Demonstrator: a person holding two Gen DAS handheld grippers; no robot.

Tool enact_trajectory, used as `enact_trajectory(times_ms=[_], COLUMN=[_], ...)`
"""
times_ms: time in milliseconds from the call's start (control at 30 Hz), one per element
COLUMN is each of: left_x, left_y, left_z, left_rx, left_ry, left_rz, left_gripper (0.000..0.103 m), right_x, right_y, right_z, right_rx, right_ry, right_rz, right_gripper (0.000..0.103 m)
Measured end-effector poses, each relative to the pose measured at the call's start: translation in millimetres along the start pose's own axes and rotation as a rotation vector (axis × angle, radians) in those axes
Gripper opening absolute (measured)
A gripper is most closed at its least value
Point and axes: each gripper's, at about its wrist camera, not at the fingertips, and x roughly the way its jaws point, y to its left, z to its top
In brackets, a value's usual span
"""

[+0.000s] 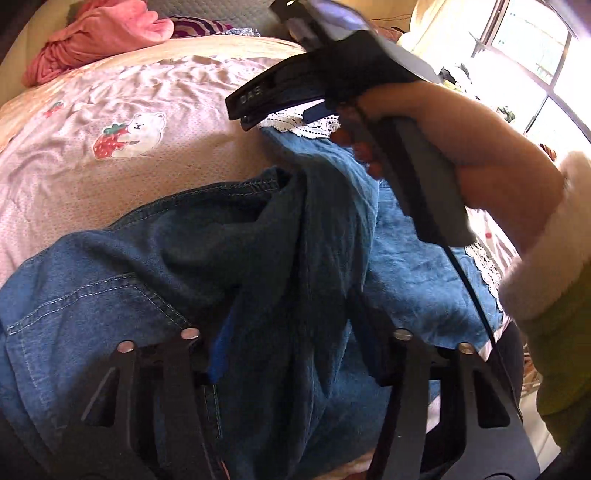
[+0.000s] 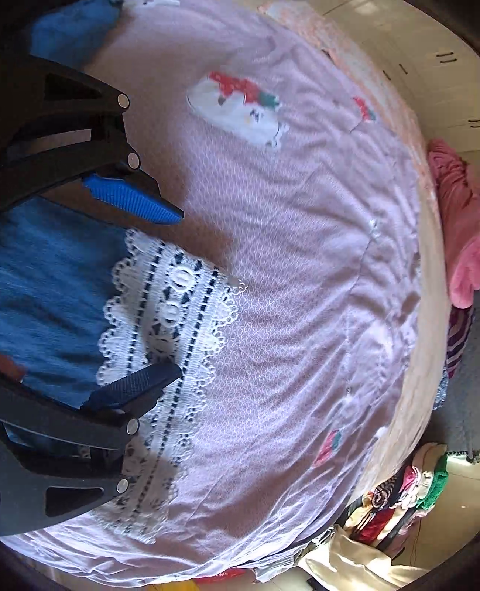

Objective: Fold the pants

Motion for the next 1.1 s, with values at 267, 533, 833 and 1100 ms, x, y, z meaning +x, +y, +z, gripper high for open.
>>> enact_trajectory(times_ms=[267, 533, 833, 1100], left_x=[0, -9, -46, -61], left_y=[-11, -11, -17, -33], left_z=[-7, -7, -4, -32], left_rx=[0.031, 0.065, 0.212, 0.298], left_ry=[0.004, -0.018, -0.034, -0.033], left_rz=[-0.018, -0.019, -0.025, -0.018], left_gripper=[0.008, 0.002, 0.001, 0.001], right_x=[-48, -142, -198, -191], right_y=[-46, -109, -146, -144], right_z=[-16, -71, -177, -262], right_rx=[0.143, 0.35, 0.53, 0.614], right_ry=[-0.11, -0.296, -0.379, -0.317], right_rz=[0.207, 0.345, 0.388, 0.369], right_gripper=[0.007, 0.007, 0.007, 0.007])
